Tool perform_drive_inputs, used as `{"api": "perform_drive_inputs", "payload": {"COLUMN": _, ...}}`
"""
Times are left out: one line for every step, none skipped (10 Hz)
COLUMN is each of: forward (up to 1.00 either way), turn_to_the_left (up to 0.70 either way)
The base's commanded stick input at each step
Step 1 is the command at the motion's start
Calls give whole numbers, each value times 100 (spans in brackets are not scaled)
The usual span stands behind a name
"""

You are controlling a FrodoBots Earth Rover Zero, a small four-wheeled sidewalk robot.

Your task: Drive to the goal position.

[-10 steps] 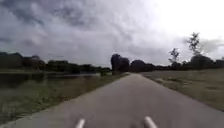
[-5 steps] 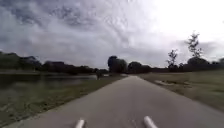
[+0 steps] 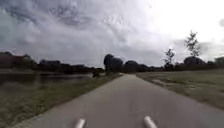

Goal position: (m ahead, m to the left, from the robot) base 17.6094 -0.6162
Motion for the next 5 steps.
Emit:
{"api": "perform_drive_inputs", "payload": {"forward": 69, "turn_to_the_left": 3}}
{"api": "perform_drive_inputs", "payload": {"forward": 69, "turn_to_the_left": 3}}
{"api": "perform_drive_inputs", "payload": {"forward": 69, "turn_to_the_left": 3}}
{"api": "perform_drive_inputs", "payload": {"forward": 69, "turn_to_the_left": 3}}
{"api": "perform_drive_inputs", "payload": {"forward": 69, "turn_to_the_left": 3}}
